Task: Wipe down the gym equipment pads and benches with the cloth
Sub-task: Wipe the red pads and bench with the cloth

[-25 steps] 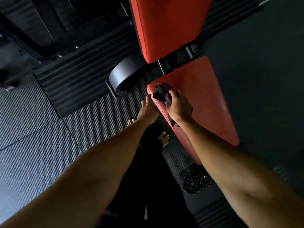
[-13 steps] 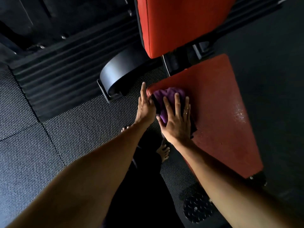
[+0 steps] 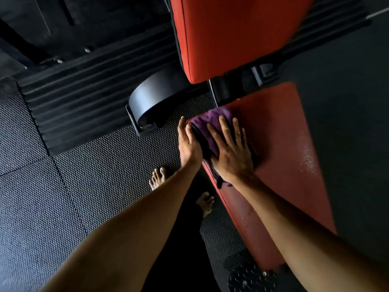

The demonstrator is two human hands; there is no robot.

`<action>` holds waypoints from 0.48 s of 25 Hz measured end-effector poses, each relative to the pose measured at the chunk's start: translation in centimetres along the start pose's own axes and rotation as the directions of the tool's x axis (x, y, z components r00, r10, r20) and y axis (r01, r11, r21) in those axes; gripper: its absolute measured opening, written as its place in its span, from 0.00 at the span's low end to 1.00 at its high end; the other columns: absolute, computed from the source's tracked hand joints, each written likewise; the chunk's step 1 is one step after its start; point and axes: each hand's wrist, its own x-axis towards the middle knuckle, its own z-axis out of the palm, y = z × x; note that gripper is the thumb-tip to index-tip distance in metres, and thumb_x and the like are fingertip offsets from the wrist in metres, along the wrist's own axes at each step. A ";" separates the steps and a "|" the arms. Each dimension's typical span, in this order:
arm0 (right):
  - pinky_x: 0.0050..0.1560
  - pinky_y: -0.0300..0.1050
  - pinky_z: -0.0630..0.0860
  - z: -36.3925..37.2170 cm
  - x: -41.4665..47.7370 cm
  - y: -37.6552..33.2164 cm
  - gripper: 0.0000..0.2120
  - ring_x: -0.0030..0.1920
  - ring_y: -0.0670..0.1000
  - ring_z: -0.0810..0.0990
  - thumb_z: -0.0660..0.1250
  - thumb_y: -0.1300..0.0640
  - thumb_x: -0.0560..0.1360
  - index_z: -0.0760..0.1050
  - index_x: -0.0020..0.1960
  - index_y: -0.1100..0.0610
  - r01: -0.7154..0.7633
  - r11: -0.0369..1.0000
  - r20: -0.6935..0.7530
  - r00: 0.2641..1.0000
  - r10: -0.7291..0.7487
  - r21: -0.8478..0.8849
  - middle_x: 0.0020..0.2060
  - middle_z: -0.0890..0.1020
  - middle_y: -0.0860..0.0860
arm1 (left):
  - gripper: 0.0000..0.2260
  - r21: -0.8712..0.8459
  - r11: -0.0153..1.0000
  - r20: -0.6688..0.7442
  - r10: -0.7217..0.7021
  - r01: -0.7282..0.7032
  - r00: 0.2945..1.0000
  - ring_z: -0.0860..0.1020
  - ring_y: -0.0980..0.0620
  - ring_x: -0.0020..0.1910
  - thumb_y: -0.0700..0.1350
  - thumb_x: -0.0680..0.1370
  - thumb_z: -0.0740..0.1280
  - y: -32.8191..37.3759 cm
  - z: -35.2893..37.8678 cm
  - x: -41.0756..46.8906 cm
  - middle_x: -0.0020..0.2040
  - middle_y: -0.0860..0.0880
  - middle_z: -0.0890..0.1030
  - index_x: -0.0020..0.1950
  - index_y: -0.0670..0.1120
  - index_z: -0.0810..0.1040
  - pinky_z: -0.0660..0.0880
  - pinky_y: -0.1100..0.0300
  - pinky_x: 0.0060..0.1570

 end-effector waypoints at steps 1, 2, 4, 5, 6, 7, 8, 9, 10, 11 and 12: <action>0.79 0.65 0.55 -0.1 -1.7 1.3 0.34 0.80 0.65 0.55 0.60 0.39 0.77 0.62 0.81 0.47 -0.019 0.999 -0.005 1.000 0.019 -0.028 0.82 0.58 0.54 | 0.24 -0.025 1.000 -0.004 0.009 -0.009 1.000 0.67 0.50 0.76 0.59 0.85 0.49 -0.5 0.2 -0.2 0.78 0.51 0.67 0.81 0.55 0.60 0.64 0.46 0.75; 0.78 0.65 0.56 -0.2 -2.9 2.7 0.33 0.80 0.65 0.55 0.60 0.39 0.78 0.61 0.81 0.47 -0.059 0.997 -0.014 0.998 0.058 -0.049 0.82 0.57 0.54 | 0.24 -0.043 0.999 -0.014 0.005 -0.005 1.000 0.67 0.50 0.76 0.60 0.85 0.50 -0.8 0.5 -0.2 0.78 0.51 0.67 0.80 0.55 0.61 0.64 0.45 0.75; 0.78 0.66 0.55 -0.8 -2.9 4.7 0.31 0.80 0.66 0.55 0.58 0.40 0.80 0.62 0.81 0.47 -0.192 0.980 -0.053 0.980 0.190 -0.044 0.82 0.57 0.54 | 0.25 -0.064 0.998 -0.040 0.008 -0.011 0.999 0.67 0.50 0.75 0.60 0.84 0.53 -1.0 1.2 -0.3 0.77 0.49 0.68 0.80 0.56 0.60 0.65 0.46 0.75; 0.78 0.66 0.54 -0.9 -1.7 5.0 0.31 0.80 0.66 0.54 0.58 0.40 0.79 0.64 0.80 0.48 -0.247 0.969 -0.070 0.967 0.245 -0.023 0.82 0.57 0.55 | 0.25 -0.070 0.997 -0.062 0.016 -0.021 0.998 0.68 0.50 0.74 0.59 0.84 0.53 -0.8 1.7 -0.4 0.77 0.48 0.69 0.80 0.55 0.60 0.65 0.47 0.74; 0.79 0.66 0.54 -0.9 -0.1 4.6 0.30 0.80 0.66 0.55 0.59 0.40 0.79 0.66 0.79 0.50 -0.261 0.965 -0.091 0.961 0.261 0.004 0.82 0.58 0.56 | 0.25 -0.060 0.998 -0.096 0.021 -0.027 0.995 0.70 0.50 0.72 0.59 0.83 0.54 -0.7 2.2 -0.5 0.76 0.48 0.70 0.80 0.55 0.61 0.67 0.48 0.73; 0.78 0.66 0.54 -0.8 1.8 3.6 0.30 0.80 0.67 0.56 0.60 0.40 0.78 0.69 0.77 0.50 -0.233 0.972 -0.113 0.965 0.235 0.031 0.81 0.61 0.56 | 0.25 -0.039 0.999 -0.134 0.020 -0.026 0.991 0.72 0.48 0.71 0.60 0.83 0.53 -0.8 2.6 -0.5 0.74 0.48 0.71 0.79 0.55 0.62 0.69 0.48 0.70; 0.78 0.65 0.54 -0.5 3.8 2.2 0.29 0.79 0.66 0.58 0.61 0.40 0.77 0.72 0.75 0.50 -0.172 0.984 -0.132 0.975 0.177 0.046 0.79 0.65 0.56 | 0.26 -0.021 0.999 -0.170 0.022 -0.026 0.985 0.74 0.47 0.69 0.61 0.82 0.53 -1.0 3.0 -0.3 0.73 0.48 0.73 0.78 0.55 0.63 0.71 0.46 0.68; 0.78 0.65 0.56 -0.2 5.8 0.7 0.28 0.78 0.65 0.61 0.60 0.39 0.76 0.75 0.73 0.49 -0.092 0.994 -0.123 0.988 0.098 0.056 0.76 0.70 0.55 | 0.27 -0.015 1.000 -0.198 0.022 -0.025 0.980 0.76 0.45 0.67 0.63 0.80 0.52 -1.4 3.2 -0.1 0.71 0.47 0.76 0.76 0.54 0.65 0.73 0.45 0.65; 0.77 0.65 0.57 0.0 7.5 -0.4 0.28 0.77 0.64 0.65 0.60 0.38 0.75 0.77 0.70 0.49 -0.011 0.997 -0.092 0.996 0.018 0.071 0.72 0.75 0.54 | 0.28 -0.018 1.000 -0.220 0.009 -0.013 0.975 0.77 0.43 0.64 0.65 0.79 0.52 -1.7 3.4 0.2 0.68 0.46 0.78 0.74 0.52 0.67 0.74 0.44 0.63; 0.77 0.65 0.59 -0.2 9.0 -0.8 0.28 0.75 0.63 0.68 0.59 0.37 0.74 0.79 0.67 0.50 0.064 0.994 -0.054 0.997 -0.059 0.092 0.67 0.79 0.52 | 0.28 -0.021 1.000 -0.229 -0.006 0.002 0.973 0.78 0.42 0.62 0.66 0.78 0.51 -2.0 3.4 0.5 0.65 0.46 0.79 0.71 0.51 0.69 0.75 0.42 0.61; 0.76 0.64 0.60 -0.4 9.8 -0.4 0.28 0.72 0.61 0.71 0.58 0.37 0.74 0.81 0.64 0.51 0.131 0.987 -0.030 0.991 -0.129 0.097 0.63 0.81 0.52 | 0.28 -0.018 1.000 -0.229 -0.008 0.004 0.973 0.79 0.42 0.61 0.66 0.78 0.51 -2.2 3.4 0.7 0.63 0.45 0.80 0.70 0.51 0.69 0.75 0.41 0.60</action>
